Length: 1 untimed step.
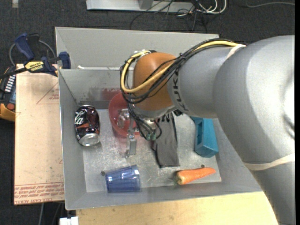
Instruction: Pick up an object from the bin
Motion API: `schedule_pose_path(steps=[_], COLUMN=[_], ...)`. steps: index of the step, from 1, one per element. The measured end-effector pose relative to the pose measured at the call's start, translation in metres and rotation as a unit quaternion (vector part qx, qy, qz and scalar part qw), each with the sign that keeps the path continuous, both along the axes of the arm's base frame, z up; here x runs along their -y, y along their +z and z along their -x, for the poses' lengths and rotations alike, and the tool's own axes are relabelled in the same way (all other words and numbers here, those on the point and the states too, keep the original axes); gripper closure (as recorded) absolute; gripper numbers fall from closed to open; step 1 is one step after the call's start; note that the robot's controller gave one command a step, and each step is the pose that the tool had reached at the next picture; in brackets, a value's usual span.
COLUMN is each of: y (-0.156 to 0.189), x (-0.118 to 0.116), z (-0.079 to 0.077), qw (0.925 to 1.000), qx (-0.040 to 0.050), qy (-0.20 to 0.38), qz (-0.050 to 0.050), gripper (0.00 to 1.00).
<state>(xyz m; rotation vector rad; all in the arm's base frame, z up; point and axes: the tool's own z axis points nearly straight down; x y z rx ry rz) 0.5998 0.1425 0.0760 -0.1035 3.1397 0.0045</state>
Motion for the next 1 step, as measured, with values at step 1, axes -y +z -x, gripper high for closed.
schedule_pose_path(steps=[1], y=[-0.0079], x=[0.0023], z=[0.0096], qw=[0.9686], qx=[0.0018], qy=[0.248], qz=[0.001], gripper=[0.00])
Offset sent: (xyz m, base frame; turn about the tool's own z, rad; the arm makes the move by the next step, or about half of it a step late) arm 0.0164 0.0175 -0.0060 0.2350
